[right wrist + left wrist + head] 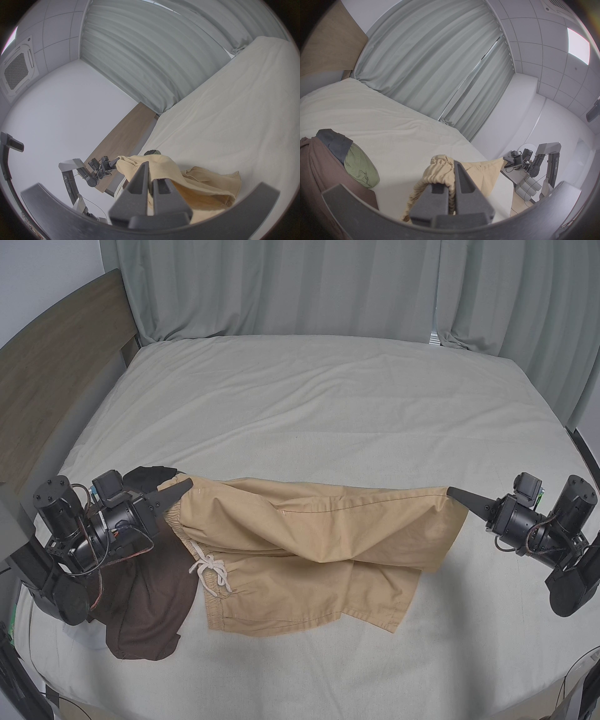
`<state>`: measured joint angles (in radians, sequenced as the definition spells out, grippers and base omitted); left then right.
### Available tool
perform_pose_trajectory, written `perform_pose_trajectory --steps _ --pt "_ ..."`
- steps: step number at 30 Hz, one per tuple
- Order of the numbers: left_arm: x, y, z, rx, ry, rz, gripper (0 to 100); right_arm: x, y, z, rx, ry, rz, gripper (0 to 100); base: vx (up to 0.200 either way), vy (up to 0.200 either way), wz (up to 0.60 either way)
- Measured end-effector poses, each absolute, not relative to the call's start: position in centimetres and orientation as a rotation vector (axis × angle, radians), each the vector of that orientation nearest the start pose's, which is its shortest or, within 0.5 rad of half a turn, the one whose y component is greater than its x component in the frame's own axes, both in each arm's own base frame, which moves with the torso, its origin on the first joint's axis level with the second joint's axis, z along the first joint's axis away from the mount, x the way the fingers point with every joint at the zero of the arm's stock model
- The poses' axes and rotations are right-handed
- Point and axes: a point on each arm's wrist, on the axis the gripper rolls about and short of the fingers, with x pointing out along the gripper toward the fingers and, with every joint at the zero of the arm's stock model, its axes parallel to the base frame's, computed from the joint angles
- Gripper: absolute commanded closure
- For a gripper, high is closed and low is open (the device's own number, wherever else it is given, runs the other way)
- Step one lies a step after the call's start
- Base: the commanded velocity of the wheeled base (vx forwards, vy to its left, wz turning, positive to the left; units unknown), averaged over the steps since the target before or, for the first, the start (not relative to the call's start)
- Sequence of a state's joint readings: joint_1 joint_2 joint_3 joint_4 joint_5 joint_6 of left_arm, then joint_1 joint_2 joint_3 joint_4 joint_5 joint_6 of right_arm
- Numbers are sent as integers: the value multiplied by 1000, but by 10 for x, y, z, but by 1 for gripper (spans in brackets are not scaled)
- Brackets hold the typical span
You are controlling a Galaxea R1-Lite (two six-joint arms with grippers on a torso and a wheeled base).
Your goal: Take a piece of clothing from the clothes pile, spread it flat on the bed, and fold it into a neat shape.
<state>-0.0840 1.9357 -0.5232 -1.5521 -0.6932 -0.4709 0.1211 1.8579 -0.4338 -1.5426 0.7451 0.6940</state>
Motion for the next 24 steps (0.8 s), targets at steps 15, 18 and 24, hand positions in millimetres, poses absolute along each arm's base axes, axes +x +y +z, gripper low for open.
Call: perform_pose_trajectory --steps 15,18,24 --pt "303 -40 133 -401 50 -793 100 282 39 143 626 162 838 100 0 0 0" --pt "303 -40 133 -400 50 -794 100 283 35 144 625 151 825 100 0 0 0" --pt "303 -40 133 -400 51 -799 100 287 27 145 623 134 799 100 0 0 0"
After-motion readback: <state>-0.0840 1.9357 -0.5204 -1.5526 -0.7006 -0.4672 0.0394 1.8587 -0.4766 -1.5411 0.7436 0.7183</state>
